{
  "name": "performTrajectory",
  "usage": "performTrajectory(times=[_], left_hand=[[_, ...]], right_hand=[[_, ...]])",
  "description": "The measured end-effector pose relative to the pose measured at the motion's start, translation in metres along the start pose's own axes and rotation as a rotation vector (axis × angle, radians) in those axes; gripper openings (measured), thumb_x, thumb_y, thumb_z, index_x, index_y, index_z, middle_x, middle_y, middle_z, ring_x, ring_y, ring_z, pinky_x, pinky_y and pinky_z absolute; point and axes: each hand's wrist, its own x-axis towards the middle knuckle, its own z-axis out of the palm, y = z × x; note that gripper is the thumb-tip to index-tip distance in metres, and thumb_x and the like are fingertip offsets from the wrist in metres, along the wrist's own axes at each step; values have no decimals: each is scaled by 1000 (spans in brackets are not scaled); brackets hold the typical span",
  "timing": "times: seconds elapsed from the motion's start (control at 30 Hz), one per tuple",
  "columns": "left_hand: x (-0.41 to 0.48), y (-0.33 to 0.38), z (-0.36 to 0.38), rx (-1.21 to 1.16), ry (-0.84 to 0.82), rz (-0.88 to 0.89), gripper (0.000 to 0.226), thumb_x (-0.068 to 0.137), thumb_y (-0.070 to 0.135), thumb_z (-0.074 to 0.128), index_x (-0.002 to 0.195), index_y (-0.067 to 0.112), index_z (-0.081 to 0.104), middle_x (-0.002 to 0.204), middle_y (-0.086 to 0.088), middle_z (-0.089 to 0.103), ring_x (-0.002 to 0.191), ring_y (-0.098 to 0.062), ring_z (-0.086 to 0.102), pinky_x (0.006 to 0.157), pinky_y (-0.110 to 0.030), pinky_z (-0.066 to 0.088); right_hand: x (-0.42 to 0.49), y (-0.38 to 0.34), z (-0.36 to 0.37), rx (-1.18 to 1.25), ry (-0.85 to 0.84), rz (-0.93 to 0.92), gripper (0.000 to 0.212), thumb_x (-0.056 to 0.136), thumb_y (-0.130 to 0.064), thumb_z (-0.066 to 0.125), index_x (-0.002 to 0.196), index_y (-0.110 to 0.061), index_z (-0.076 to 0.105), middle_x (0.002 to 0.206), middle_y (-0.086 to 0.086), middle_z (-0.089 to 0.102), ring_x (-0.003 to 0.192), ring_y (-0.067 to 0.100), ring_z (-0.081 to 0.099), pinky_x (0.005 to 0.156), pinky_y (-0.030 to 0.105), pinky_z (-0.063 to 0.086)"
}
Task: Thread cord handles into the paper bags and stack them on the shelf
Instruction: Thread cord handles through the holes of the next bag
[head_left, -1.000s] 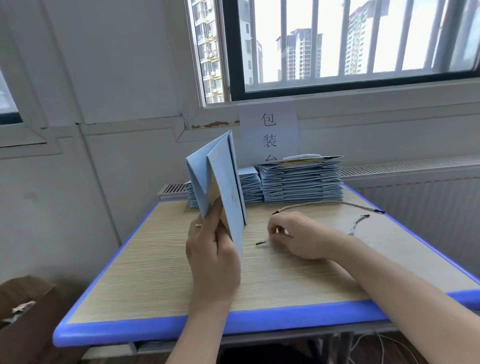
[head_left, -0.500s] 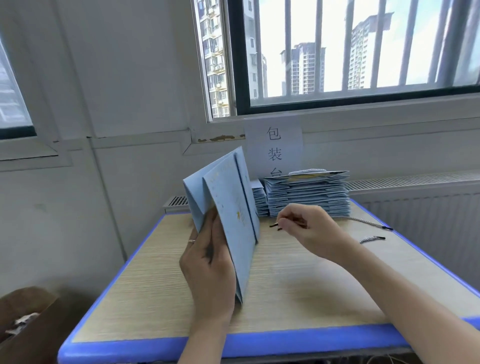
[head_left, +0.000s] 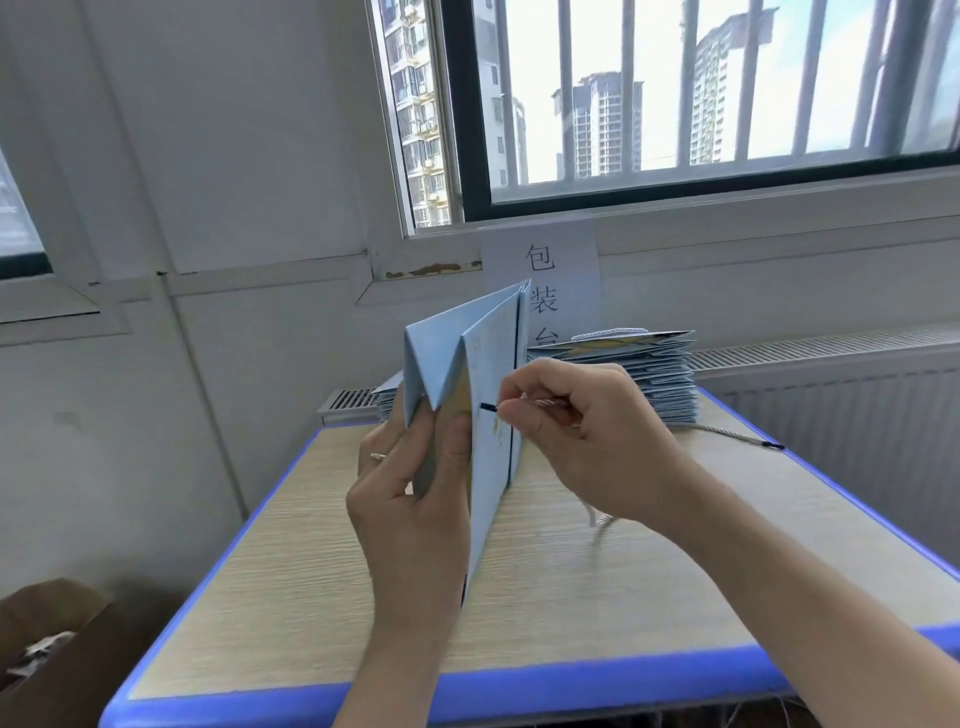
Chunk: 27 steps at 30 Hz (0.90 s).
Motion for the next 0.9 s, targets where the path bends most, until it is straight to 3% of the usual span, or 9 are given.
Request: performTrajectory(times=[0.17,0.23,0.33,0.43,0.53,0.6,0.7,0.8,0.9], left_hand=[[0,4,1,46,-38,23,52,77,52,63,117,21,74,113,4,69,111,-15,57,81,-19,51],[-1,5,2,35,-25,18,44,76,49,64,111,25,76,107,4,70,105,-11,57,75,-14,49],[-3,5,2,42,-26,11,19,78,44,63,92,39,76,86,18,69,101,-14,57,77,-22,48],[-4,8,2,66,-49,19,18,82,44,59,88,42,75,82,23,68,102,-14,55,79,-26,47],[-4,10,2,70,-59,33,18,83,46,57,80,54,73,82,23,69,99,-11,54,76,-20,47],[-4,10,2,65,-54,34,16,83,44,58,83,51,73,82,24,69,98,-11,53,75,-16,46],[-6,12,3,36,-72,15,17,81,43,60,80,51,74,82,24,70,100,-10,53,79,-24,47],[-7,18,5,48,-116,15,21,81,40,62,79,57,73,85,24,71,99,-6,52,85,-37,48],[-6,22,5,9,-112,-23,19,79,38,65,83,54,75,93,24,72,108,-15,56,91,-41,51]], right_hand=[[1,-3,-2,-158,-11,-62,11,95,-5,62,86,-10,67,60,-26,45,55,-1,47,56,6,32],[2,-4,-1,-199,23,-61,11,94,-9,61,84,-9,65,59,-25,44,55,-1,47,57,7,32],[4,-7,-3,-251,12,-48,15,94,-19,58,83,-10,64,61,-20,47,56,0,46,58,9,33],[5,-11,-6,-319,-98,-78,19,96,-22,55,83,-10,63,63,-19,46,57,-1,45,58,11,34],[5,-12,-7,-386,-136,-80,20,98,-22,54,83,-10,61,66,-12,49,58,7,45,56,16,35],[6,-10,-7,-416,-118,-70,20,98,-22,55,84,-10,61,67,-11,50,58,11,46,56,17,34],[7,-9,-8,-419,-90,-57,20,98,-22,56,83,-10,61,66,-16,44,57,4,42,57,12,30],[9,-9,-7,-403,-79,-63,23,97,-26,54,81,-11,60,67,-13,48,59,8,41,58,12,33],[12,-9,-8,-374,-75,-83,25,97,-29,53,83,-10,61,68,-9,54,60,8,43,58,13,35]])
